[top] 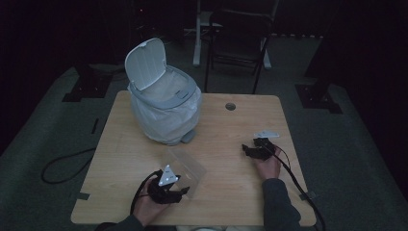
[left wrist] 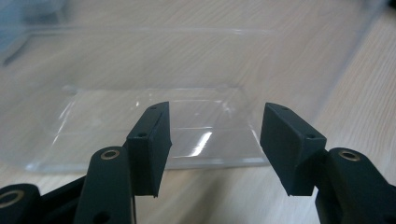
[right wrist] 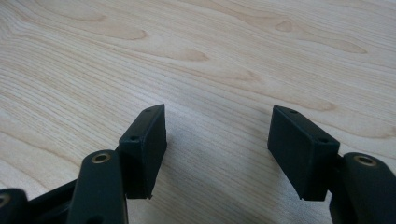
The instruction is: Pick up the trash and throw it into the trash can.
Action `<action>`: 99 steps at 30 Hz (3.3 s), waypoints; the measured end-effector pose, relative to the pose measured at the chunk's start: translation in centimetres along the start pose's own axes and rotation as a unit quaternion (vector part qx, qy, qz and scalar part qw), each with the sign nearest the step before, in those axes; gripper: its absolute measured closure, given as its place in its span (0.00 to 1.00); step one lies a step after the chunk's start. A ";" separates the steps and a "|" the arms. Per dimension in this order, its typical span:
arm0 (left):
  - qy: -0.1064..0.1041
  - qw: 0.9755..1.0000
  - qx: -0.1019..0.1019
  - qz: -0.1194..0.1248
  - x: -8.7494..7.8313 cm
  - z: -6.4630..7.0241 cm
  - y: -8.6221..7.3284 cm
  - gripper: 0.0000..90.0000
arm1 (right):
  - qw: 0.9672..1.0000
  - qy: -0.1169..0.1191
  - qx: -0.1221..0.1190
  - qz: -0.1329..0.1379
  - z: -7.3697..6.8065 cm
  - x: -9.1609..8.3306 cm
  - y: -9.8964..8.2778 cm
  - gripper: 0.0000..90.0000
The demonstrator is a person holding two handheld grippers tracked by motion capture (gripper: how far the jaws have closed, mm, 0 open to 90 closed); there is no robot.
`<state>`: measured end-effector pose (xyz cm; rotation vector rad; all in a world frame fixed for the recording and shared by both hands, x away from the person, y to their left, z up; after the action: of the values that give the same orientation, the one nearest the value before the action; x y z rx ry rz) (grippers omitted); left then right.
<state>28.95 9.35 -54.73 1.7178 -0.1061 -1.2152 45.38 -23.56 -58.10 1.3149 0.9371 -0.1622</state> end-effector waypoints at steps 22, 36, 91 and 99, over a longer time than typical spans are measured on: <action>0.051 0.996 -0.007 0.078 -3.6 -5.9 3.3 0.51 | 1.000 0.001 0.001 0.000 0.0 0.0 0.0 0.40; 0.019 0.997 0.015 0.068 -2.8 -10.0 4.2 0.50 | 1.000 0.001 0.000 0.000 0.0 0.0 0.0 0.40; -0.047 0.995 0.024 0.082 -1.9 -7.5 6.0 0.95 | 1.000 0.002 0.000 0.000 0.0 0.0 0.0 0.40; -0.046 0.994 0.004 0.103 -2.9 -8.6 6.8 0.95 | 1.000 0.002 0.001 0.000 0.0 0.0 0.0 0.40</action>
<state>36.90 13.17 -47.66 1.6135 -0.3355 -1.1416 45.42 -23.59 -58.11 1.3174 0.9406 -0.1604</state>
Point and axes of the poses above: each handheld gripper's, and its own axes: x roughly forward along the jaws, y roughly out of its top, z roughly to its right, the point moved 5 cm from there along x, roughly forward along the jaws, and after that the axes turned 3 degrees about y, right-handed, at the moved point
